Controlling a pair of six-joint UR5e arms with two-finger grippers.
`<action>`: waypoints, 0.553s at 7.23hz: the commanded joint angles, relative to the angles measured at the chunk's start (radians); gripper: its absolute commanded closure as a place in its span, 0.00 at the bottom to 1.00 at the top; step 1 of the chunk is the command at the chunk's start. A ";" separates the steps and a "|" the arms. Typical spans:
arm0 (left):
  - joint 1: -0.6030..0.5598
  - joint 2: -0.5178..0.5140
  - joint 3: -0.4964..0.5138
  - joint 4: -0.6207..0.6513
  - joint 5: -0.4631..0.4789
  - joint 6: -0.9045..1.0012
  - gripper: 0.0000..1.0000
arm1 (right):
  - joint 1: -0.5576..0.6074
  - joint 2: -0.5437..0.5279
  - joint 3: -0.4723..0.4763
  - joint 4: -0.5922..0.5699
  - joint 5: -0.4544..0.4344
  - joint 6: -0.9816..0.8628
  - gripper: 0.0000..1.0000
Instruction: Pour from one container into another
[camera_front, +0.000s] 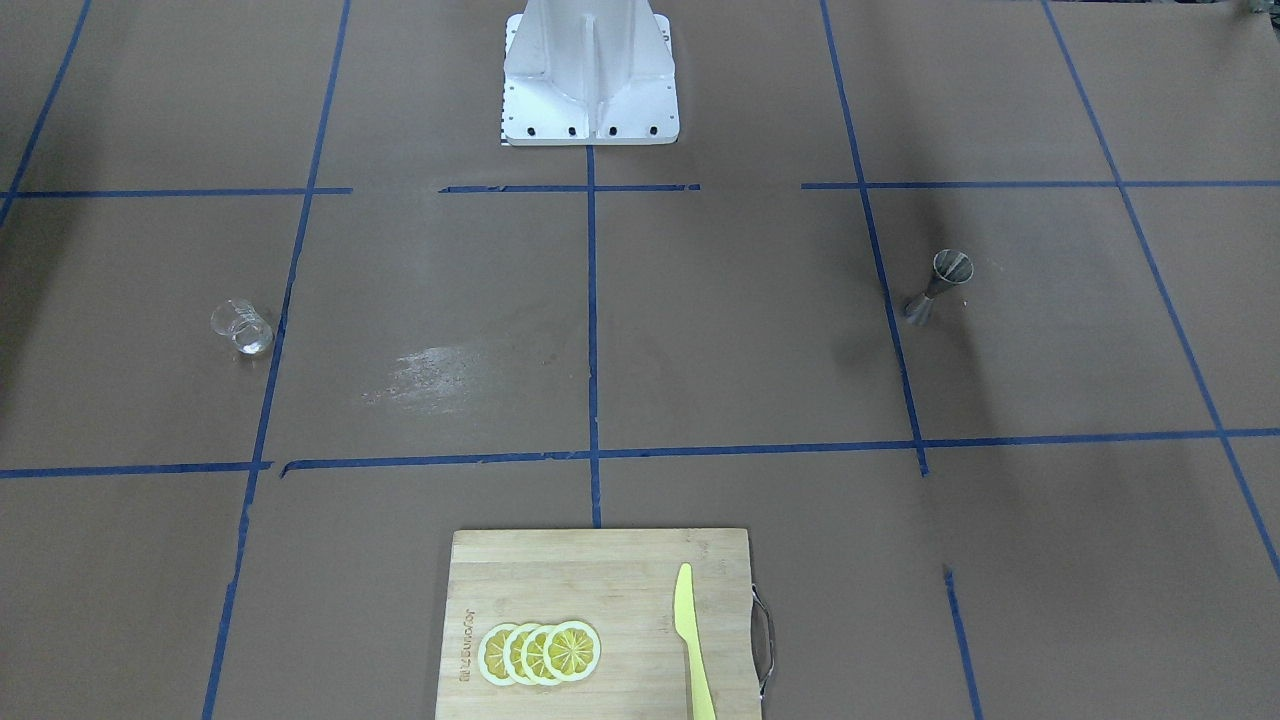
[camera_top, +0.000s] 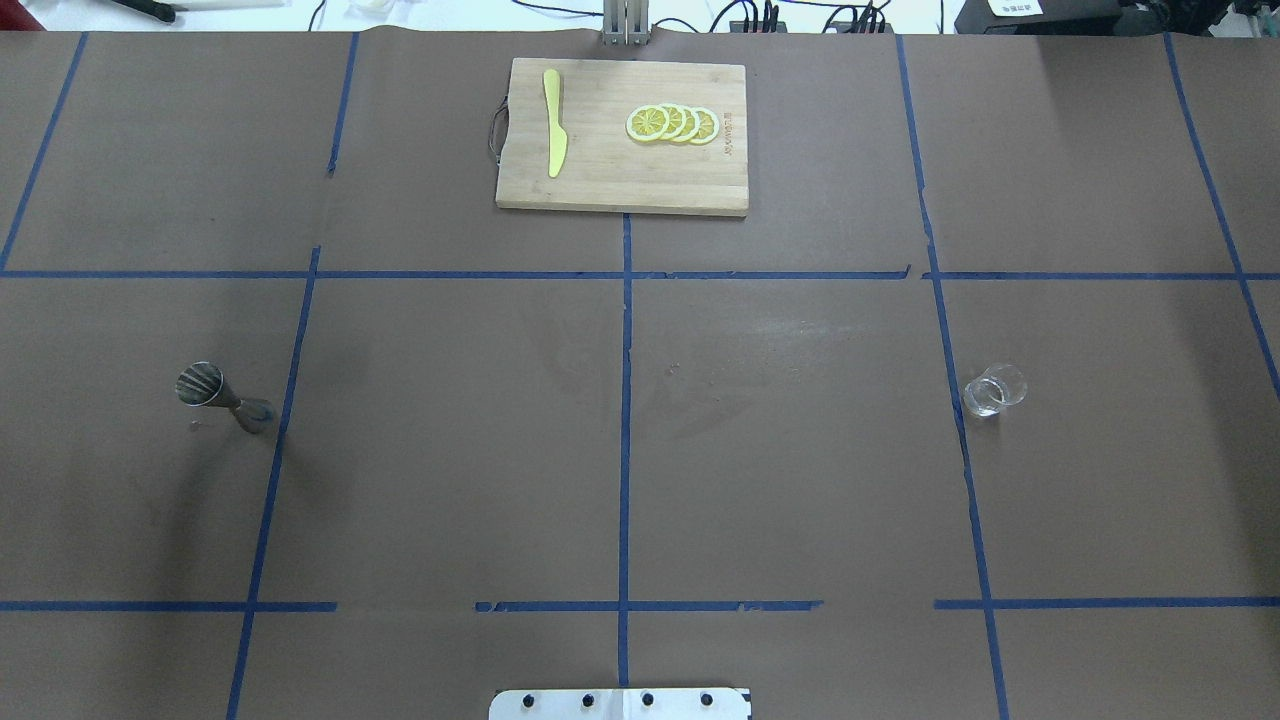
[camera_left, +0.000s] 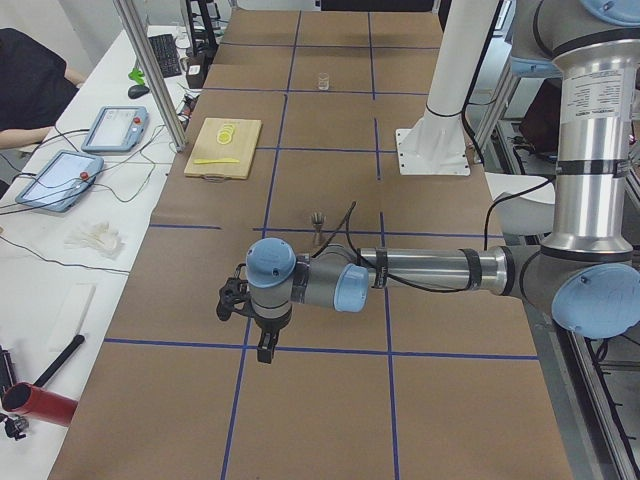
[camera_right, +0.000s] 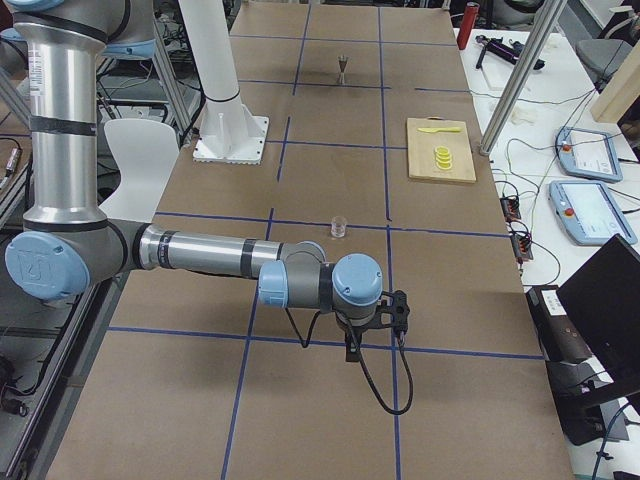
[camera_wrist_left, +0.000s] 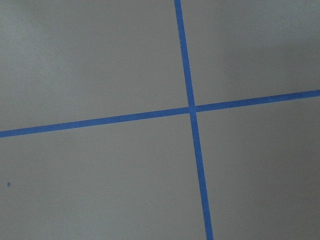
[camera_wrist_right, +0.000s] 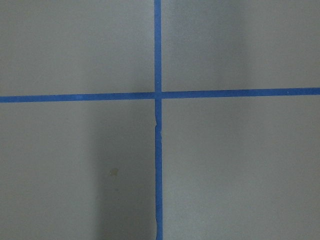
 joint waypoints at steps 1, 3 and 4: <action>0.001 -0.002 -0.003 -0.006 -0.001 0.002 0.00 | 0.014 0.002 0.007 0.000 0.008 0.002 0.00; 0.007 -0.006 -0.138 -0.009 -0.001 -0.044 0.00 | 0.014 0.004 0.033 0.002 0.008 0.001 0.00; 0.019 -0.011 -0.208 -0.015 -0.008 -0.107 0.00 | 0.012 0.005 0.046 0.002 0.002 0.001 0.00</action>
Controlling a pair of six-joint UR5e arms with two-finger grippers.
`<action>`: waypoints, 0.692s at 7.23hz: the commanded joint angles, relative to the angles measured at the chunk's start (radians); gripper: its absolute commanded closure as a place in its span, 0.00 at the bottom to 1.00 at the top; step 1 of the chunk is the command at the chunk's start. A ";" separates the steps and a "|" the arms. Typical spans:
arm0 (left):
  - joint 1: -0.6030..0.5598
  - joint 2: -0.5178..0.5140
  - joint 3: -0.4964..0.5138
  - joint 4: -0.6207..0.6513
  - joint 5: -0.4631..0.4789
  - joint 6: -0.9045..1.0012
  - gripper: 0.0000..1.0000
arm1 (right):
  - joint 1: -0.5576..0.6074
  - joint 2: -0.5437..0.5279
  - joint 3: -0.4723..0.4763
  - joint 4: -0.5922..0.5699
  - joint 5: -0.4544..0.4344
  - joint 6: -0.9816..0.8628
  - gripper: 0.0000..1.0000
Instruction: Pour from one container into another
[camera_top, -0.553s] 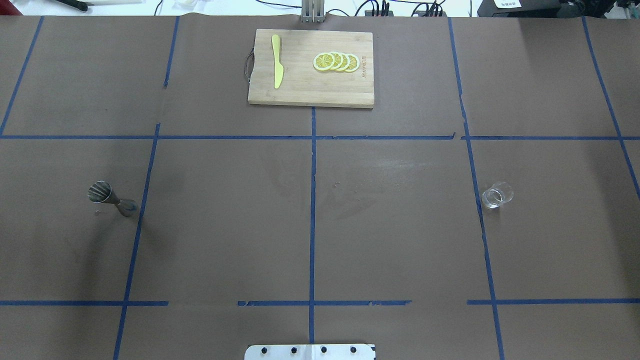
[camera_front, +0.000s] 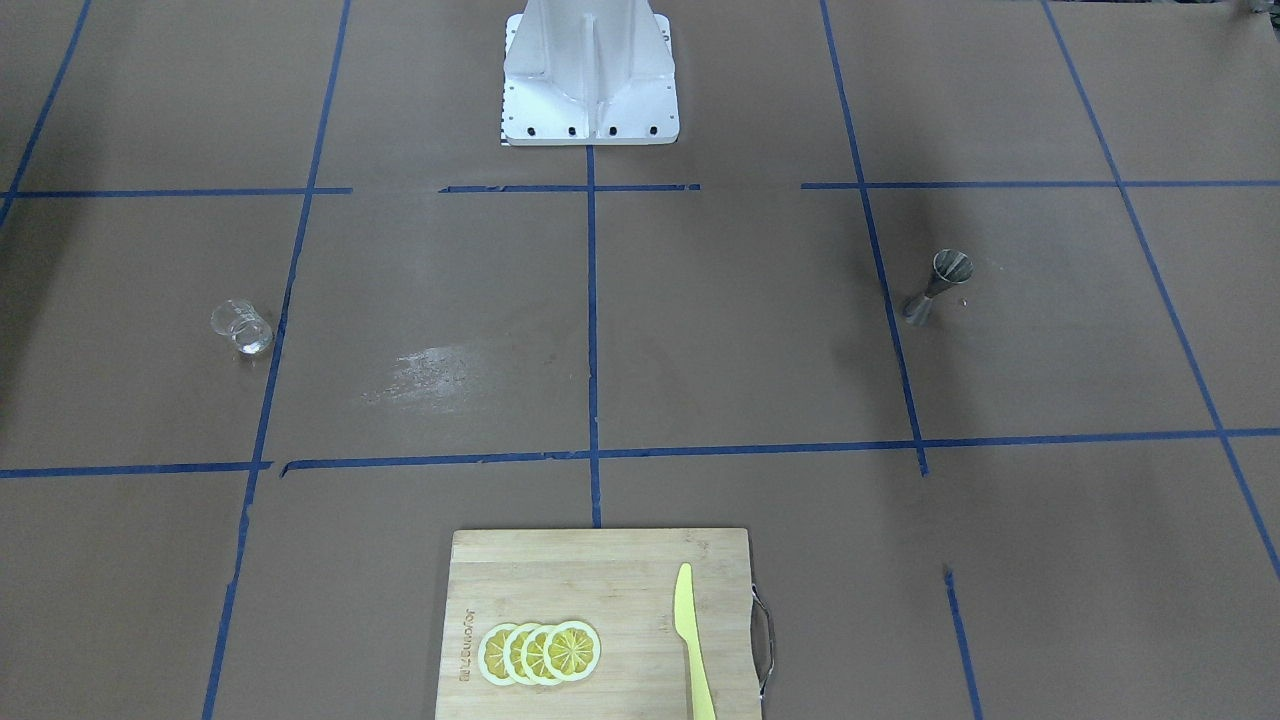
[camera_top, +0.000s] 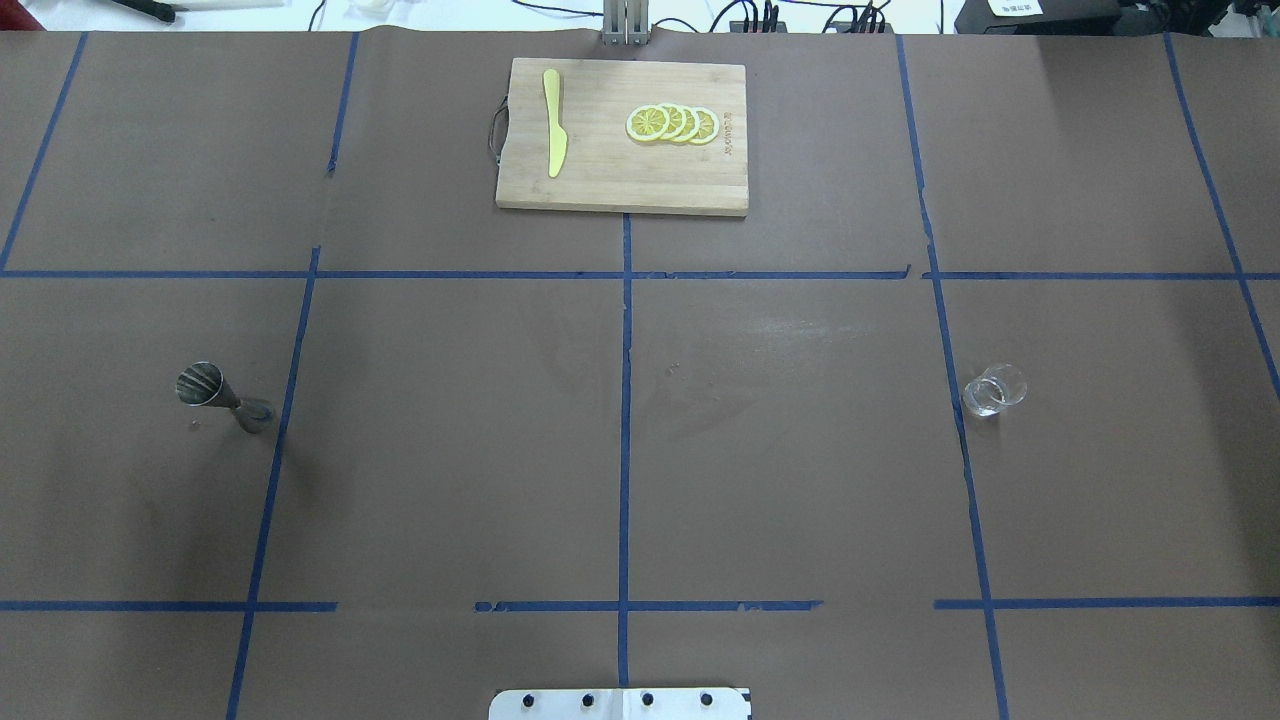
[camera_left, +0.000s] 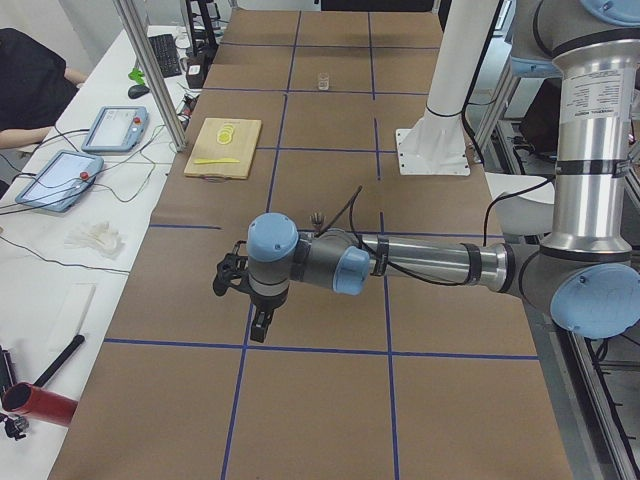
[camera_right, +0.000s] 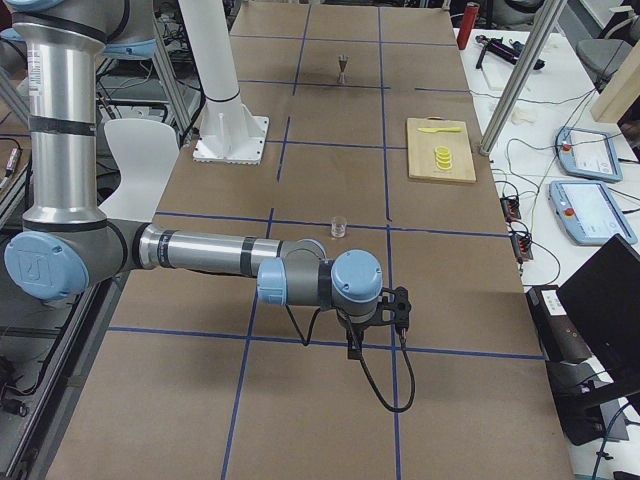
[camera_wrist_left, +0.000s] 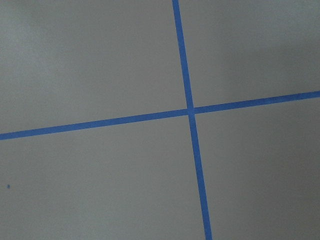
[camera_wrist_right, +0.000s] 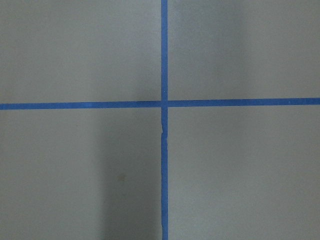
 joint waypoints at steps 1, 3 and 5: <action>0.054 -0.001 -0.162 -0.005 -0.031 -0.180 0.00 | 0.000 0.007 0.055 -0.003 -0.011 0.001 0.00; 0.247 0.059 -0.387 -0.011 -0.020 -0.480 0.01 | -0.002 -0.015 0.074 -0.003 0.008 0.004 0.00; 0.486 0.128 -0.514 -0.160 0.158 -0.821 0.01 | -0.006 -0.016 0.109 -0.003 0.008 0.092 0.00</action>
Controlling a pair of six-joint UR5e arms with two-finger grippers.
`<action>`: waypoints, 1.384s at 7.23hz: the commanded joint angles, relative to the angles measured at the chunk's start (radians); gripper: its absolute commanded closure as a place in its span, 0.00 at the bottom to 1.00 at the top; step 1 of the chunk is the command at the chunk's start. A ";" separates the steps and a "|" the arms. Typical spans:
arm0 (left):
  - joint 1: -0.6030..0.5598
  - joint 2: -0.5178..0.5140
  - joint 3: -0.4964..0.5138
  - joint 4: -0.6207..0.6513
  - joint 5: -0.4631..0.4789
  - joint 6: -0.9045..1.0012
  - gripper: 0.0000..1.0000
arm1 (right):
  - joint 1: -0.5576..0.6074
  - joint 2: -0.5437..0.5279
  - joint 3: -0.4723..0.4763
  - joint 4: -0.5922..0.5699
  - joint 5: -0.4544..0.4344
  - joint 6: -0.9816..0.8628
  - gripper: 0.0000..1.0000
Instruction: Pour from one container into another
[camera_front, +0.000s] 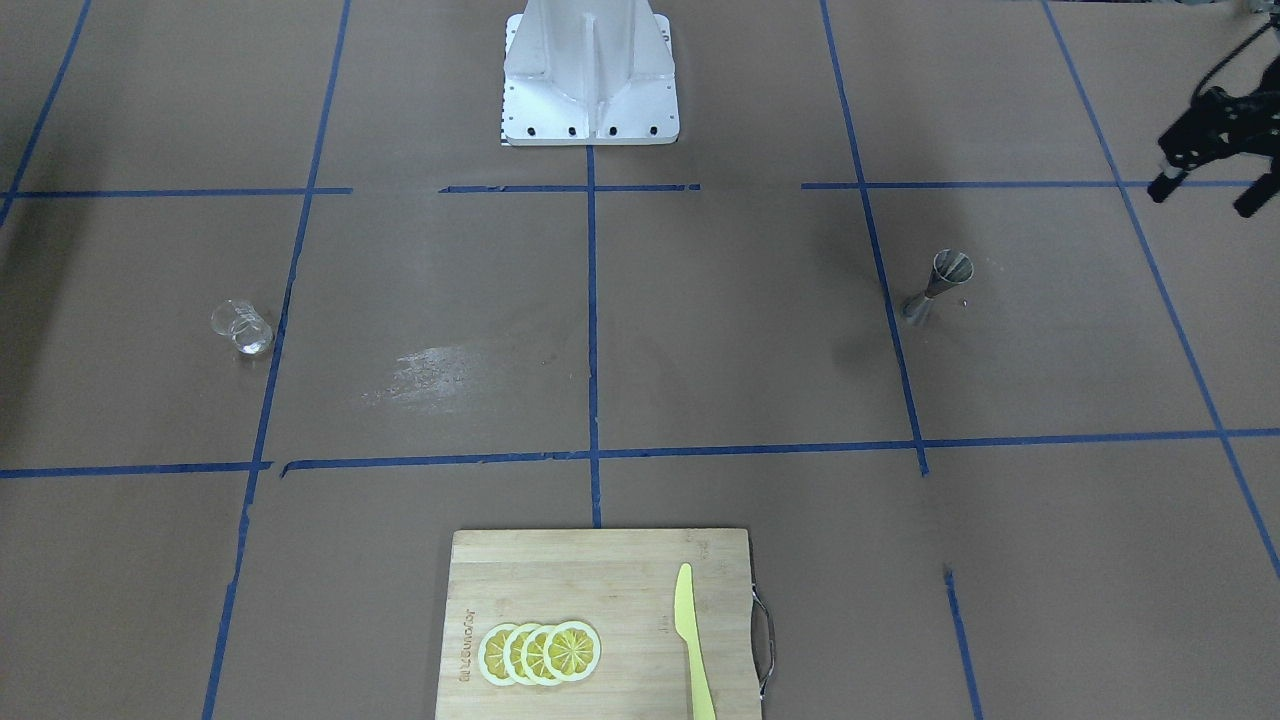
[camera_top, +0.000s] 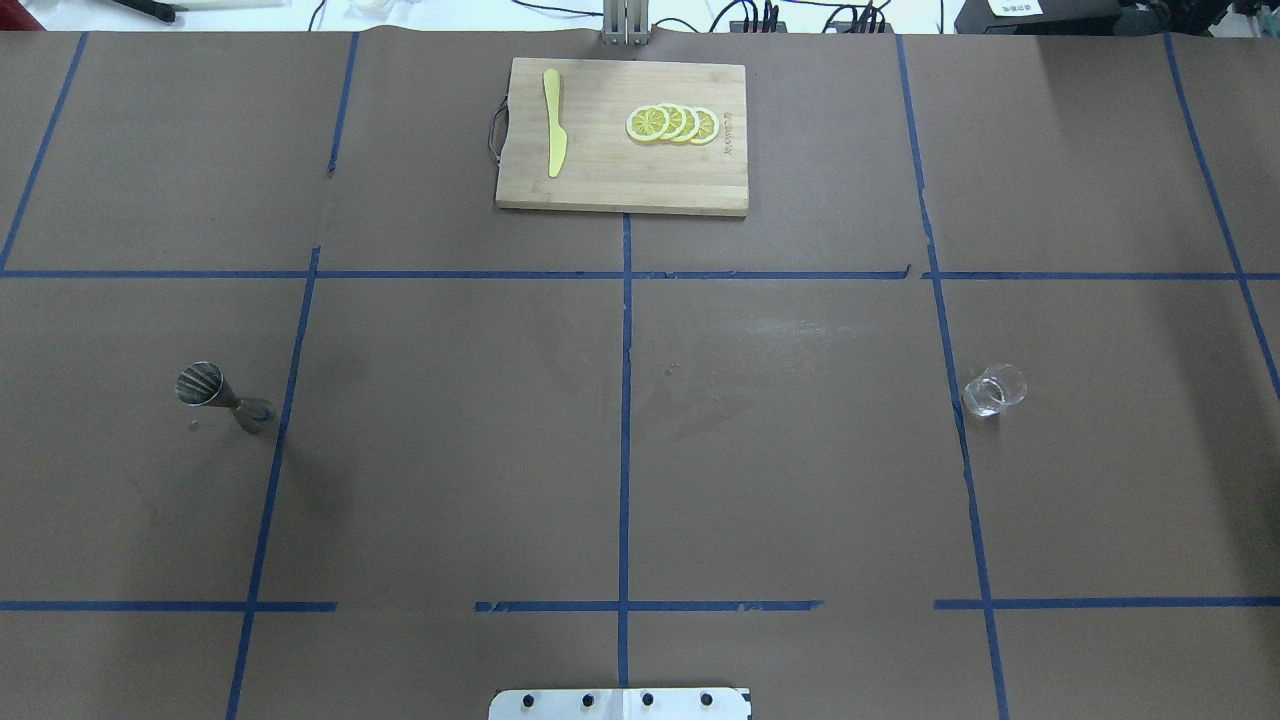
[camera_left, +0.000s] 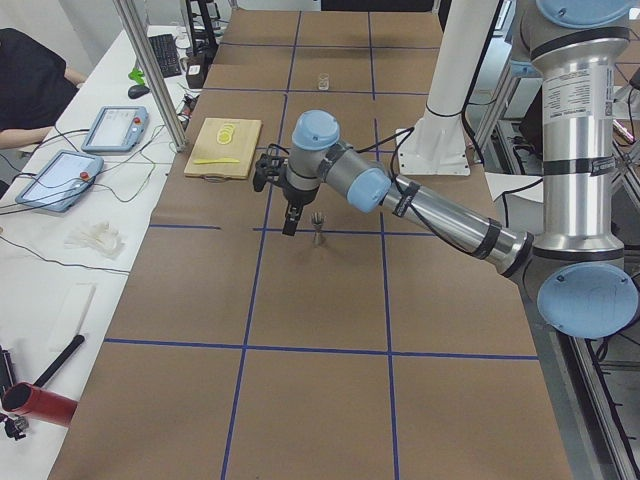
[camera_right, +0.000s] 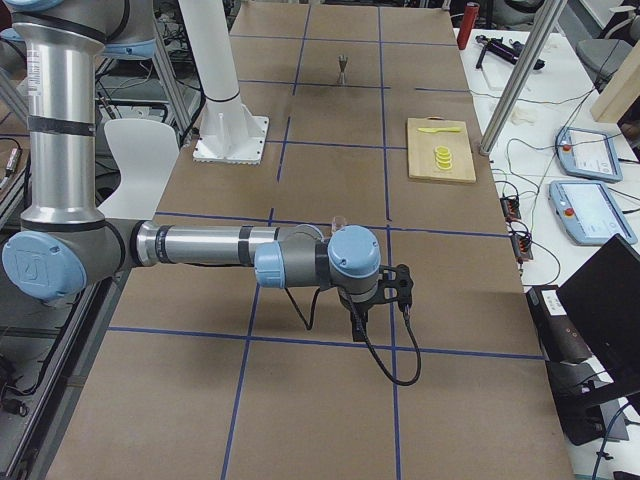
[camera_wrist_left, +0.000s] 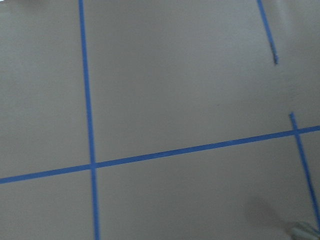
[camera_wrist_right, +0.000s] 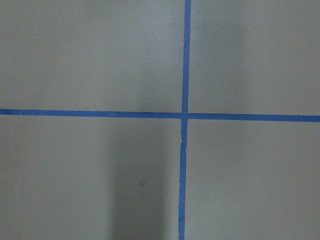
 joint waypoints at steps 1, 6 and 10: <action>0.304 0.048 -0.087 -0.142 0.243 -0.380 0.01 | -0.008 -0.001 0.061 -0.006 0.003 0.093 0.00; 0.948 0.248 -0.142 -0.273 1.055 -0.897 0.00 | -0.159 -0.044 0.280 -0.001 -0.040 0.364 0.00; 1.101 0.202 -0.078 -0.138 1.417 -1.099 0.00 | -0.230 -0.086 0.388 -0.001 -0.069 0.423 0.00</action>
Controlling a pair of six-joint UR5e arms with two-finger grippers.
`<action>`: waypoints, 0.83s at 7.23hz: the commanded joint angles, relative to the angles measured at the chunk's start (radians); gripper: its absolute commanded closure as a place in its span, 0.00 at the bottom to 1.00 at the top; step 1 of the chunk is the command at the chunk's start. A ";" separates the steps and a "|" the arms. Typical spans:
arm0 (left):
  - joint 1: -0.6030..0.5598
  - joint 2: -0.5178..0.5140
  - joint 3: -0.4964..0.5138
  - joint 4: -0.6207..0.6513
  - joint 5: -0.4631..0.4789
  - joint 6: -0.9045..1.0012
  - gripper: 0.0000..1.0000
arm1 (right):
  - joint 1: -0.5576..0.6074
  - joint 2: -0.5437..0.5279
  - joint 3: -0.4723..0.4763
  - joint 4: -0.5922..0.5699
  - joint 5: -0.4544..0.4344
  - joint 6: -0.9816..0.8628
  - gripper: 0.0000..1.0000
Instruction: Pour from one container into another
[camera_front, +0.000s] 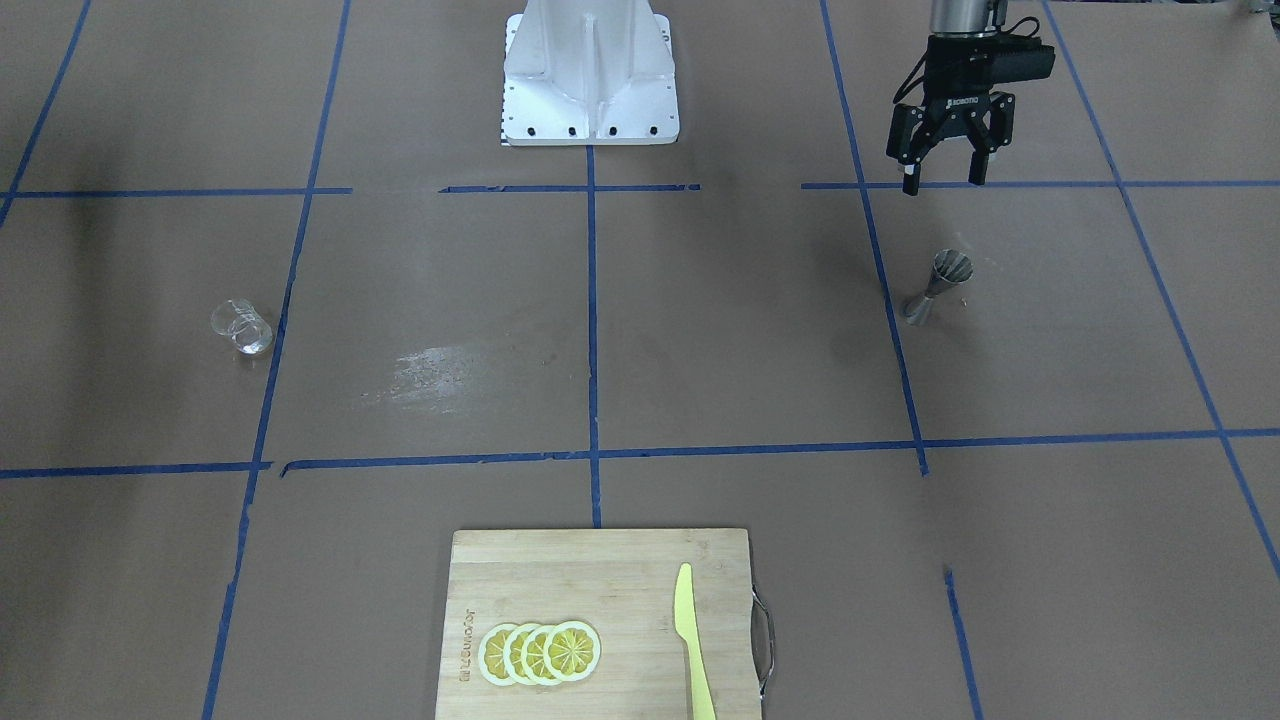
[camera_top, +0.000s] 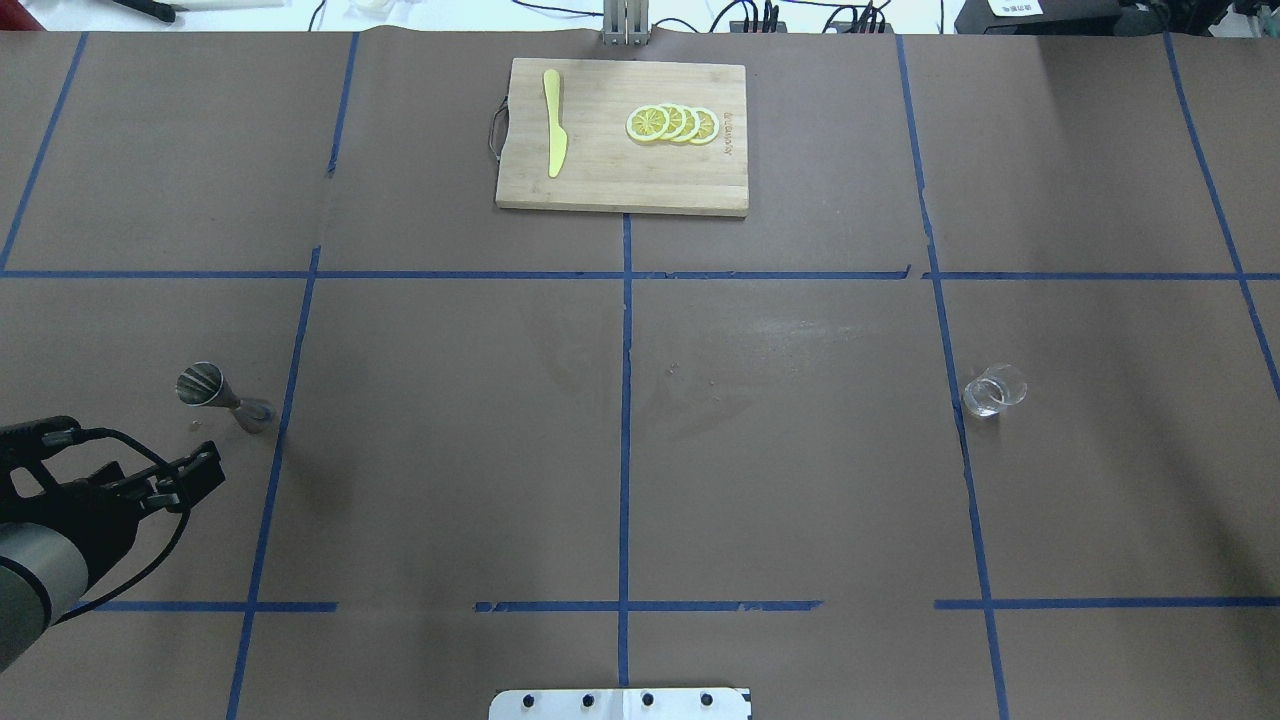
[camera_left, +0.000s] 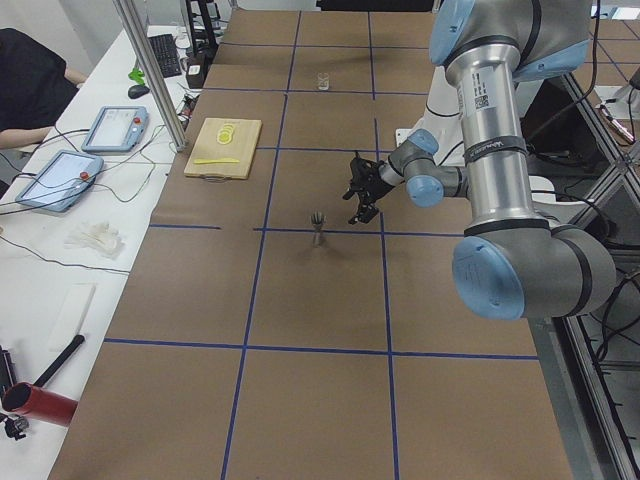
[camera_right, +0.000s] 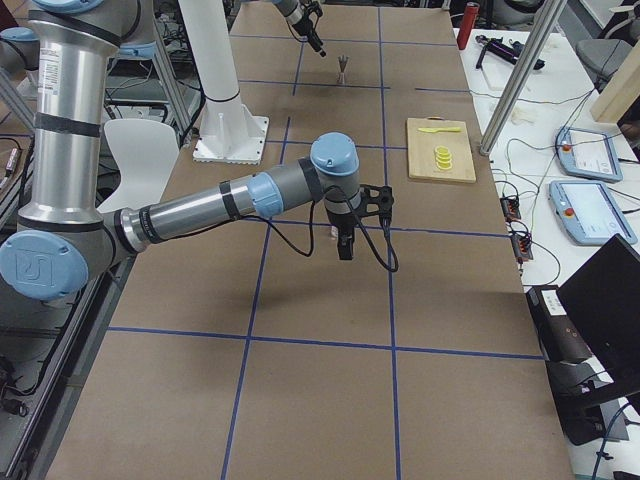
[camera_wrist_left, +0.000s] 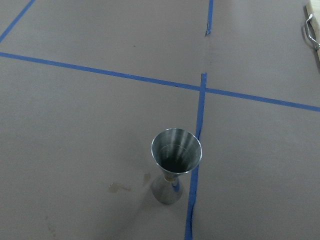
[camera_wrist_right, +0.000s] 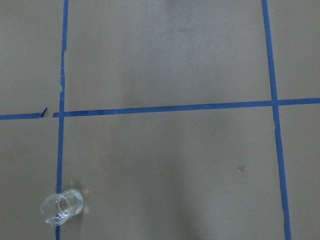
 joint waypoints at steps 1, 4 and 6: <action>0.019 -0.085 0.120 0.023 0.152 -0.032 0.00 | -0.030 -0.008 0.044 0.002 -0.003 0.079 0.00; 0.018 -0.187 0.267 0.025 0.287 -0.049 0.01 | -0.121 -0.054 0.151 0.002 -0.073 0.187 0.00; 0.018 -0.254 0.364 0.026 0.358 -0.057 0.02 | -0.179 -0.094 0.220 0.002 -0.089 0.285 0.00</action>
